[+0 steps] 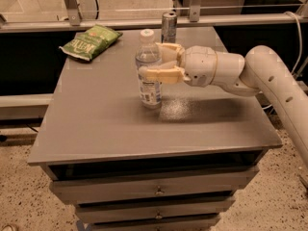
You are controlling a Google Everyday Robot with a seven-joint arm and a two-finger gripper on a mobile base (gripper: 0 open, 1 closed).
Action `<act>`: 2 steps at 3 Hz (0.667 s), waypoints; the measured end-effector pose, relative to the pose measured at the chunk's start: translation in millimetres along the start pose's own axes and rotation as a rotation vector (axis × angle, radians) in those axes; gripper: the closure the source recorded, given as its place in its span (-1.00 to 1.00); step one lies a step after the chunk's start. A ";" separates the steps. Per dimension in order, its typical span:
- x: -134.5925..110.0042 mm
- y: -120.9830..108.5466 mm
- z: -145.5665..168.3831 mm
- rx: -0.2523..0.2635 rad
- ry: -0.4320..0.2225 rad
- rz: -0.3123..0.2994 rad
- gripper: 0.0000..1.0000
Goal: Place blue plastic bottle upright
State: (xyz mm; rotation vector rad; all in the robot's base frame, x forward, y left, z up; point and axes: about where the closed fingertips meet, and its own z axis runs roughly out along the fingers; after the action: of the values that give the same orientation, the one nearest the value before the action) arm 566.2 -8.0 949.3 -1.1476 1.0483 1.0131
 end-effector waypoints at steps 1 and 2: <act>9.0 3.6 0.2 -0.018 -0.005 0.017 0.20; 14.1 5.7 -1.2 -0.027 -0.003 0.024 -0.25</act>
Offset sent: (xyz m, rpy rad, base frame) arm -0.0022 -0.0067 -0.0237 -0.0037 0.0321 0.0293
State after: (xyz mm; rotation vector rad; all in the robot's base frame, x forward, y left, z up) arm 563.5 -7.4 934.3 -1.1576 1.0512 1.0503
